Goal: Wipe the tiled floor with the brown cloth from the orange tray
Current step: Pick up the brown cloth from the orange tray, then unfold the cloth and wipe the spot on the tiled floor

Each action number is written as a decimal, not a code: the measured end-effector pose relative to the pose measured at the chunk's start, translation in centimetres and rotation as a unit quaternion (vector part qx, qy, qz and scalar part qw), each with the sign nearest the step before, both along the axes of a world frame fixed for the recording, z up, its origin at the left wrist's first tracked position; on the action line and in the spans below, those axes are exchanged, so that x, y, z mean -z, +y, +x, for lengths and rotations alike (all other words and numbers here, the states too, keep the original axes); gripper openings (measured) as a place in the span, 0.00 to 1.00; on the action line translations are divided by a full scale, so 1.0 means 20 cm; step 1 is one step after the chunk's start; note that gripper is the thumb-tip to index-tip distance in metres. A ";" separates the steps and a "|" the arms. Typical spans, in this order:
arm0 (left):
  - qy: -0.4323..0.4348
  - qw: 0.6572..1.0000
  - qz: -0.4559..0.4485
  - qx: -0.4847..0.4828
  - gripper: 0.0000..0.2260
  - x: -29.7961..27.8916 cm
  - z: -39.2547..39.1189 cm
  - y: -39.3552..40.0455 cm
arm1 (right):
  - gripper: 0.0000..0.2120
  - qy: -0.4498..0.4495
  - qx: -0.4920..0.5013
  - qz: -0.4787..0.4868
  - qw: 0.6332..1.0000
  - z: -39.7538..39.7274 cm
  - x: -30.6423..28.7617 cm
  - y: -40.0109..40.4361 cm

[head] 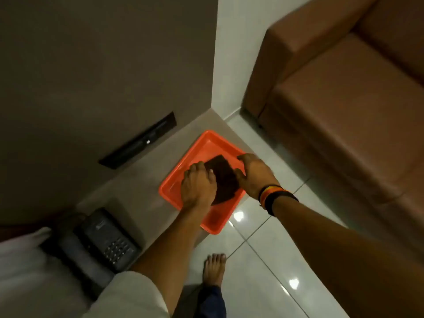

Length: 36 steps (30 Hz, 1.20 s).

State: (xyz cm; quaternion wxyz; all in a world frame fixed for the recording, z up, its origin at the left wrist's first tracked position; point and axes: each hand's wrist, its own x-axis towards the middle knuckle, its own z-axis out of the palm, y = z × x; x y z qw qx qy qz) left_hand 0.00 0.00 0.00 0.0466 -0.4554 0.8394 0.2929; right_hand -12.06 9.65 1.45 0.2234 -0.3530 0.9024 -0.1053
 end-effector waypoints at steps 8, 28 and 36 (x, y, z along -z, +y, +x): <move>-0.083 0.940 0.128 -0.305 0.27 0.49 -0.09 -0.06 | 0.22 -0.070 0.144 0.071 0.985 0.01 0.58 -0.24; 0.198 0.966 0.162 0.033 0.04 0.14 -0.36 0.57 | 0.18 -0.291 0.554 -0.360 0.692 0.04 0.26 0.77; -0.027 0.950 0.307 0.055 0.06 0.81 -0.17 1.61 | 0.15 -0.250 0.660 -0.216 0.675 0.40 0.86 1.83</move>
